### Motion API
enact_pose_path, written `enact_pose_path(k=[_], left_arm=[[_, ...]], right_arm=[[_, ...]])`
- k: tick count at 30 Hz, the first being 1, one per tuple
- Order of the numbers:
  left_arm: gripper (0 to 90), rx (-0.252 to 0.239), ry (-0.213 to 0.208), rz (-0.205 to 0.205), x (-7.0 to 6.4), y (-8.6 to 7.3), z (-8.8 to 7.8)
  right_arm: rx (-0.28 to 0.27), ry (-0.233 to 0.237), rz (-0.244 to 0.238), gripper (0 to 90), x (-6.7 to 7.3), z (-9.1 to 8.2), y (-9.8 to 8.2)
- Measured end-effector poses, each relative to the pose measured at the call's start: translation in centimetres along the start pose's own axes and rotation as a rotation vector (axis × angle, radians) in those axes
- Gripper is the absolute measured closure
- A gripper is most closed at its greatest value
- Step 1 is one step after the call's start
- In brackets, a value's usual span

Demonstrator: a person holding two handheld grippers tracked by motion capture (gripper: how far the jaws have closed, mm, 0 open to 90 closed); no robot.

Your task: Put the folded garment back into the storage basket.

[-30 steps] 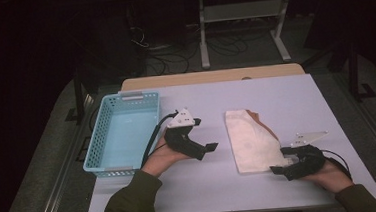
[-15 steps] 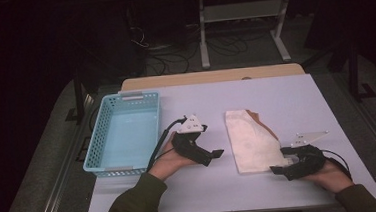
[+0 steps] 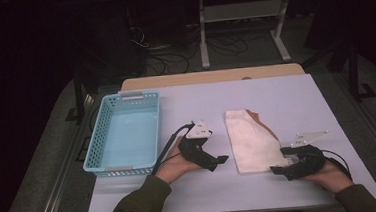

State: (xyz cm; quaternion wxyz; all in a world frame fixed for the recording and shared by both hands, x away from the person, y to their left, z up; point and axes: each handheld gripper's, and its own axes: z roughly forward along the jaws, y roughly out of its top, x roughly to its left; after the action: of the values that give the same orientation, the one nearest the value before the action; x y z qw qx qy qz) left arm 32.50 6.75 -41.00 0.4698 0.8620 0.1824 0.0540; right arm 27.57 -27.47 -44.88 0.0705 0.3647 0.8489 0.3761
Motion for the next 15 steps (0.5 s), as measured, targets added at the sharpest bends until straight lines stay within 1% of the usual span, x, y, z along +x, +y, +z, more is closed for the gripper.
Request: enact_pose_path(k=[5,8,13,15], left_arm=[[0.0,0.022,-0.015,0.004,-0.4,-0.4,0.9],[0.0,0.03,-0.025,0.001,-0.6,-0.6,1.4],[0.0,0.047,-0.038,0.011,-0.9,-0.7,2.3],[0.0,0.052,-0.041,0.009,-1.0,-0.8,2.6]], right_arm=[[-0.001,0.0,0.0,14.7,0.0,0.0,0.0],[-0.001,0.002,0.0,14.7,0.0,0.0,0.0],[-0.004,0.005,0.002,14.7,-0.1,0.0,0.0],[-0.005,0.005,0.003,14.7,-0.1,-0.1,0.0]])
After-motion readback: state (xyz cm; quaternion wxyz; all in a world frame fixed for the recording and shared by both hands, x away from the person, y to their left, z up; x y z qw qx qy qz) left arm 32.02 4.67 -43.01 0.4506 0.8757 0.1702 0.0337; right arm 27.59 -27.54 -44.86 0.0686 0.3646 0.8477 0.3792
